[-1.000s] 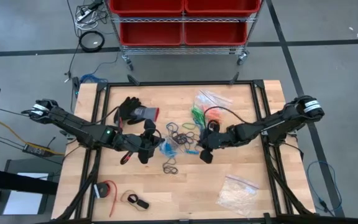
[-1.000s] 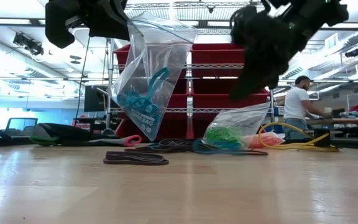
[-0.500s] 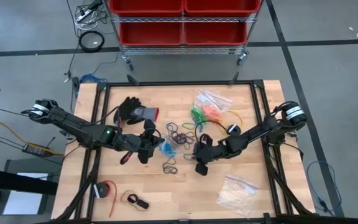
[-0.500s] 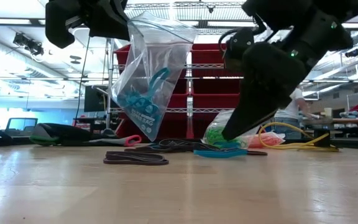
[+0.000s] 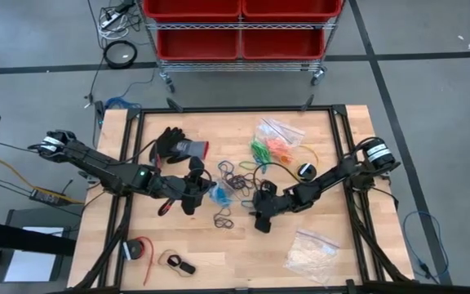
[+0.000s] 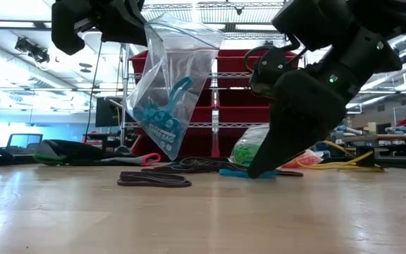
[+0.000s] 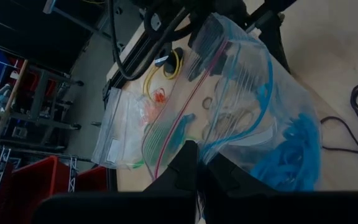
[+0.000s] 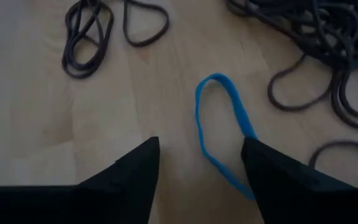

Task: Sort rubber bands
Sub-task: Put the blue rubber band into the transparent zip bag

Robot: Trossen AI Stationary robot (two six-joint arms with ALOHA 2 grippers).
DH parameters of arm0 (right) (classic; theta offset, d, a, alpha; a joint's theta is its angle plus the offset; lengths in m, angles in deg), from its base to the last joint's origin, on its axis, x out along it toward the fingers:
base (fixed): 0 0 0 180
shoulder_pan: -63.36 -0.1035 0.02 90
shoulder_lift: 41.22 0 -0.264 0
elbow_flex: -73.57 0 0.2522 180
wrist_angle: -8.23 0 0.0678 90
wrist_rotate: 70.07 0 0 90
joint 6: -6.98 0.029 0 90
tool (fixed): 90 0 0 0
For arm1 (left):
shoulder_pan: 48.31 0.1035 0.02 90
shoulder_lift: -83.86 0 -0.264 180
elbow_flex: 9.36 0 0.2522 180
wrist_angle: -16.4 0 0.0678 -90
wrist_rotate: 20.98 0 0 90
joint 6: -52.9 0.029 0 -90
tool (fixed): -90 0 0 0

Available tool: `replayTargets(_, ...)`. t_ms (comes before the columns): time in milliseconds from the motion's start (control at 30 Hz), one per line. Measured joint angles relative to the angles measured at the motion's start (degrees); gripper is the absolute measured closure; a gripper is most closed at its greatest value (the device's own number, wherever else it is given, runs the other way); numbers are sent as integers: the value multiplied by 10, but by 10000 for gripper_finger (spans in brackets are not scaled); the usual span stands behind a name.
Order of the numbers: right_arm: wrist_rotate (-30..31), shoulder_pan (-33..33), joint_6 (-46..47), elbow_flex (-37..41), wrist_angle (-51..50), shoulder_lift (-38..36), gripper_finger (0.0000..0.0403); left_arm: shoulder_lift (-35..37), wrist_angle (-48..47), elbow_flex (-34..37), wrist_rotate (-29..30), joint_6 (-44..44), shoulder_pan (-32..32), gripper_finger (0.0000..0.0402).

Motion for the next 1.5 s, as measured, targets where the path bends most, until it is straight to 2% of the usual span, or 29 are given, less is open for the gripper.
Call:
replayTargets(100, 7, -4, 1, -1, 2, 19, 194, 0, 0, 0, 0, 0, 0, 389)
replayTargets(167, 19, -7, 1, -3, 5, 28, 223, 0, -1, 0, 0, 0, 0, 389)
replayTargets(233, 32, -11, 6, -3, 8, 35, 268, 0, -1, 0, 0, 0, 0, 389)
replayTargets(333, 57, -17, 9, -2, 1, 37, 361, 0, -1, 0, 0, 0, 0, 389)
replayTargets(400, 63, -19, 4, -1, -1, 32, 389, 0, 0, 0, 0, 0, 0, 389)
replayTargets(667, 25, -20, -10, 6, -28, -27, 402, 0, -1, 0, 0, 0, 0, 389)
replayTargets(867, 47, -31, -23, 4, -14, -116, 403, 0, -1, 0, 0, 0, 0, 389)
replayTargets(967, 62, -38, -31, 4, 23, -159, 403, 0, -1, 0, 0, 0, 0, 389)
replayTargets(1133, 65, -42, -95, 2, 142, -202, 403, 0, -2, 0, 0, 0, 0, 389)
replayTargets(1333, 45, -37, -169, -82, 162, -180, 403, 0, -2, 0, 0, 0, 0, 389)
replayTargets(1500, 41, -19, -206, -171, 99, -135, 403, 0, -2, 0, 0, 0, 0, 389)
